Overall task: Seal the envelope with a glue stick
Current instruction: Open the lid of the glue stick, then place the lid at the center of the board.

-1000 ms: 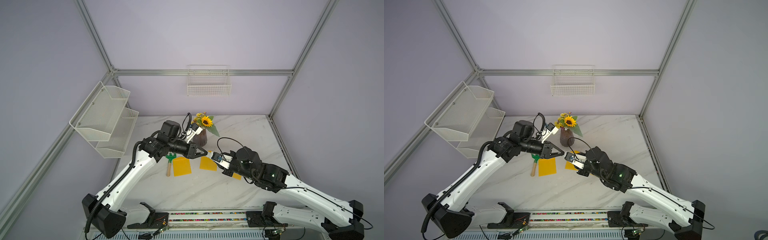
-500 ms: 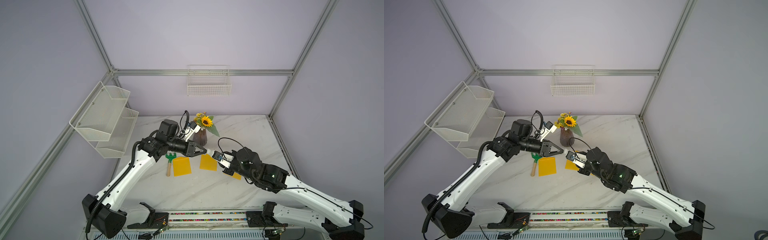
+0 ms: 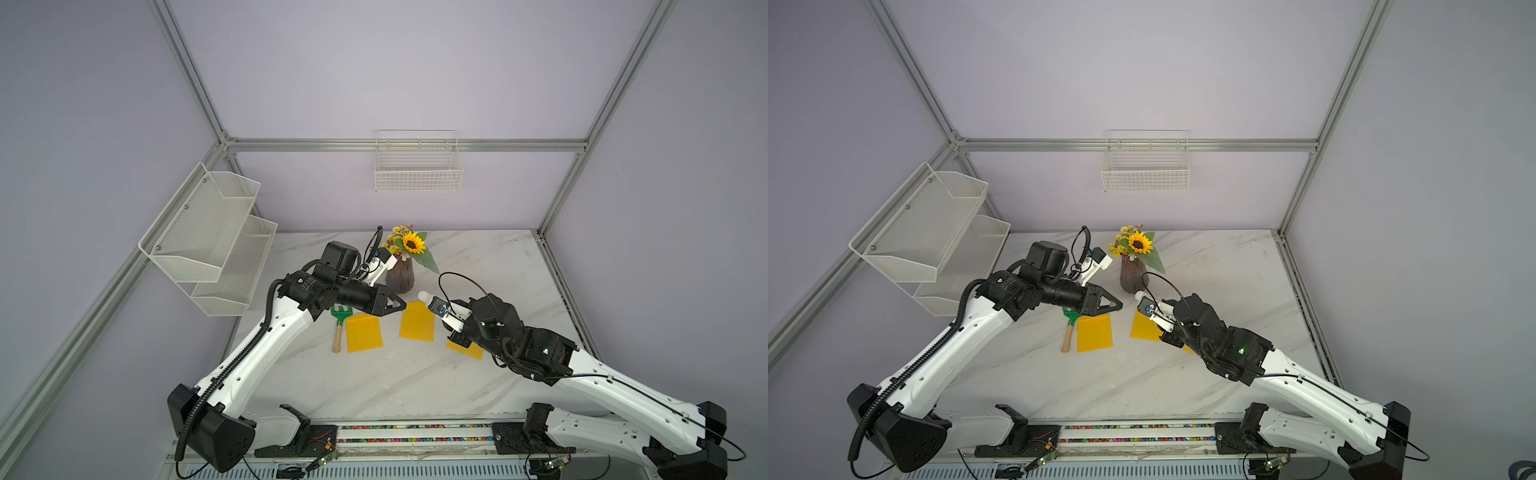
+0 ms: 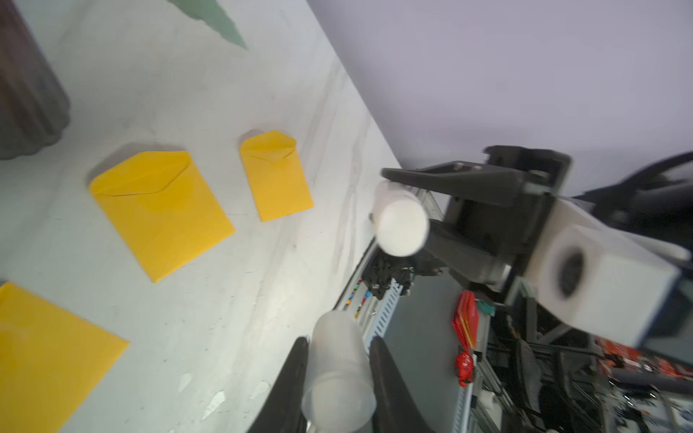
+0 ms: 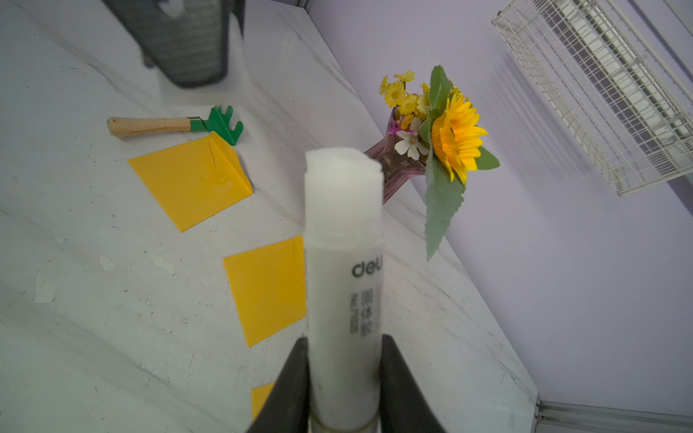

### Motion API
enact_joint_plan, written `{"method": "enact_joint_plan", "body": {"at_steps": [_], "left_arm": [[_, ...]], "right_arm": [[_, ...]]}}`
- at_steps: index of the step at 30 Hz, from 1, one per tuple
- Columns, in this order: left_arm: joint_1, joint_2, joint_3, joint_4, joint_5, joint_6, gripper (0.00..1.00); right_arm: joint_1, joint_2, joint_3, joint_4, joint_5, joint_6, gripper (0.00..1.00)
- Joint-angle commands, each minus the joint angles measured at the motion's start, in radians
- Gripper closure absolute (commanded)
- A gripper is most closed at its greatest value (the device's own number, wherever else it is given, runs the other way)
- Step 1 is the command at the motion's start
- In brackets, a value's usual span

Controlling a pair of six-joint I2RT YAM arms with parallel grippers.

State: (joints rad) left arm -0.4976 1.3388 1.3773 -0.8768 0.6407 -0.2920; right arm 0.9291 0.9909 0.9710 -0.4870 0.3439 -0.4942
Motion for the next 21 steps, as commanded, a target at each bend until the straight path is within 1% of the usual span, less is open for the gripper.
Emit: {"method": "enact_joint_plan", "body": {"at_steps": [1,2,3,4,7,11,16,21], "left_arm": [[0.008,0.064,0.032,-0.060,-0.307,0.085,0.99],[0.010,0.110,0.036,-0.060,-0.367,0.096,0.99],[0.013,0.142,0.042,-0.060,-0.442,0.082,0.99],[0.019,0.172,0.046,-0.052,-0.487,0.082,0.99],[0.044,0.255,0.056,-0.015,-0.567,0.083,0.98],[0.091,0.363,0.075,0.035,-0.595,0.083,0.98],[0.138,0.509,0.125,0.047,-0.603,0.082,0.95],[0.163,0.602,0.131,0.070,-0.619,0.082,0.94]], "right_arm": [[-0.001,-0.018,-0.016,-0.013,0.008,0.036,1.00],[0.000,-0.020,-0.017,-0.015,0.008,0.039,1.00],[0.001,-0.019,-0.017,-0.018,0.008,0.043,1.00],[0.002,-0.020,-0.016,-0.019,0.007,0.047,1.00],[0.004,-0.024,-0.012,-0.030,0.008,0.053,1.00],[0.006,-0.026,-0.011,-0.038,0.007,0.060,1.00],[0.007,-0.020,-0.002,-0.050,0.009,0.065,1.00],[0.010,-0.016,0.004,-0.059,0.016,0.060,1.00]]}}
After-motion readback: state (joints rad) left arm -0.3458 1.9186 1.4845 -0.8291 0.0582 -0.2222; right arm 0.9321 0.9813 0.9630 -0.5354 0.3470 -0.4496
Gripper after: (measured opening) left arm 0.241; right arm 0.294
